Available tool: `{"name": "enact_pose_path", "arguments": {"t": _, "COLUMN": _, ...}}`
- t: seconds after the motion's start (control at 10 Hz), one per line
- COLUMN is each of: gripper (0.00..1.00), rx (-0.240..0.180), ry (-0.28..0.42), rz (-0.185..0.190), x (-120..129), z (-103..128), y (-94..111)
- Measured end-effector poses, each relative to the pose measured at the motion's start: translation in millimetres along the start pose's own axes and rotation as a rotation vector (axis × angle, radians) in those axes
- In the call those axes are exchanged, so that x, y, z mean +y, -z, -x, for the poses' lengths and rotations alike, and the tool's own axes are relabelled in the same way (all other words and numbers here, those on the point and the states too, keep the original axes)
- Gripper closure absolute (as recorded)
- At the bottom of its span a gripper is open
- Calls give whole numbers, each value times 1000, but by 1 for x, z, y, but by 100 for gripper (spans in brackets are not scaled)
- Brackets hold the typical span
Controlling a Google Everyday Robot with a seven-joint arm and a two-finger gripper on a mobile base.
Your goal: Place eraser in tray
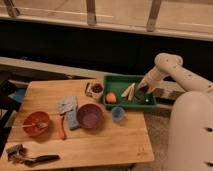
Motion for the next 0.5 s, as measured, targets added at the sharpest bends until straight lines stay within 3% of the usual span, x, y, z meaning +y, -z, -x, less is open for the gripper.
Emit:
{"name": "enact_pose_path", "arguments": {"t": 0.3, "gripper": 20, "rx": 49, "ry": 3, "rz": 9, "x": 3, "z": -12, "y": -19}}
{"name": "enact_pose_path", "arguments": {"t": 0.5, "gripper": 20, "rx": 49, "ry": 2, "rz": 8, "x": 3, "z": -13, "y": -20}}
